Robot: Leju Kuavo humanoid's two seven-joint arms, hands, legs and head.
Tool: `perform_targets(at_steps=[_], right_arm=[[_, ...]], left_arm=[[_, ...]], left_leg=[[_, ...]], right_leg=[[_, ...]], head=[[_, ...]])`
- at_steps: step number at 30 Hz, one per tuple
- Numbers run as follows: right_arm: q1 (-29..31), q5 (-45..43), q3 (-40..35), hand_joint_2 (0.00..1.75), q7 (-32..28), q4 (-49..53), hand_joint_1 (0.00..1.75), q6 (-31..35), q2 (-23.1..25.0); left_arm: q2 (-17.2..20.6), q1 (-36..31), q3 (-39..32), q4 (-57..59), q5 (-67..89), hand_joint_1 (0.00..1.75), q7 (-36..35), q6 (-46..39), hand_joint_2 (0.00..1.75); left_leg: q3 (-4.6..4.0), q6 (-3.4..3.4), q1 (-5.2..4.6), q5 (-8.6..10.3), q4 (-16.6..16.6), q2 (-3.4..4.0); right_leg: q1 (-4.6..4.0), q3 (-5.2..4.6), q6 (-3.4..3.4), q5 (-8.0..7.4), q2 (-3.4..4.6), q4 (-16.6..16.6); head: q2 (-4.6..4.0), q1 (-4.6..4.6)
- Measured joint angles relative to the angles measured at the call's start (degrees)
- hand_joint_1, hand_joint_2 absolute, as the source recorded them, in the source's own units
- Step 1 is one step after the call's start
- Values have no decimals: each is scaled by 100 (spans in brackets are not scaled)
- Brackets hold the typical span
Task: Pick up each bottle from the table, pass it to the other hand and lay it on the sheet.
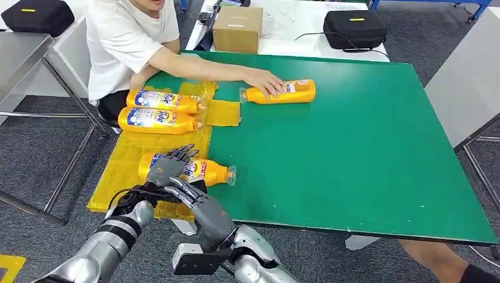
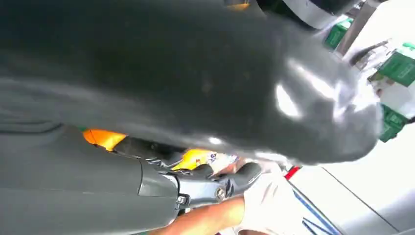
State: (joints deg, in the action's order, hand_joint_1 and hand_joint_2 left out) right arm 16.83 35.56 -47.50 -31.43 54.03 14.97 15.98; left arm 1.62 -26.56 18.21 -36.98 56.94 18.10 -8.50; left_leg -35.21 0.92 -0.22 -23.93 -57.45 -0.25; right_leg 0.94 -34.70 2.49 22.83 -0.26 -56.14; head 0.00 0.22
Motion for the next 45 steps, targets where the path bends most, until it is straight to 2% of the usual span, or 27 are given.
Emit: perform_targets(at_steps=[7,10,17,19,25,33,39,42,45], right_arm=[[-5,39,-24,0,52,0,0,37,-4],[-8,17,-26,0,0,0,0,153,-7],[-63,-85,-70,0,-125,48,0,372,-20],[-166,-142,-63,0,-157,160,0,488,-83],[-716,65,37,0,-42,620,0,906,-448],[-1284,450,361,0,61,1163,0,1294,-912],[-1838,369,601,0,162,1817,0,1972,-1242],[-2094,928,803,0,525,2269,0,2411,-1469],[-2286,1517,1155,0,1010,2630,0,2430,-1777]], left_arm=[[-105,46,-51,-53,-442,0,-54,31,175],[-216,208,-359,-374,-1398,0,197,355,175],[-516,799,-949,-1273,-2900,0,258,995,175],[-739,1086,-1167,-1835,-3758,0,298,1032,175],[-1066,1837,-1257,-3205,-5011,0,868,789,175],[-1130,2372,-1193,-4127,-5399,0,1036,842,175],[-1132,2821,-1163,-4518,-5466,0,1229,706,175],[-1141,3150,-1172,-4844,-5523,0,1393,507,175],[-1143,3540,-1178,-5371,-5508,0,1493,424,175]], left_leg=[[15,0,0,2,0,2],[14,0,0,1,-1,2],[7,-1,-2,-3,-2,9],[-13,-1,-2,-2,-4,6],[-28,4,-3,-9,-4,6],[-32,7,-3,-19,-4,6],[-34,7,-3,-21,-3,7],[-35,9,-5,-29,-3,7],[-35,13,-8,-32,-3,5]], right_leg=[[0,14,0,-3,1,-1],[0,12,0,-2,0,0],[0,-5,0,-1,5,2],[1,-18,0,-2,3,1],[1,-32,3,0,3,3],[1,-37,12,10,4,3],[2,-36,10,12,4,3],[3,-36,10,15,4,4],[5,-36,12,19,3,6]], head=[[0,-2],[0,-2],[0,-2],[0,-2],[0,-2],[0,-2],[0,-2],[0,-2],[0,-4]])
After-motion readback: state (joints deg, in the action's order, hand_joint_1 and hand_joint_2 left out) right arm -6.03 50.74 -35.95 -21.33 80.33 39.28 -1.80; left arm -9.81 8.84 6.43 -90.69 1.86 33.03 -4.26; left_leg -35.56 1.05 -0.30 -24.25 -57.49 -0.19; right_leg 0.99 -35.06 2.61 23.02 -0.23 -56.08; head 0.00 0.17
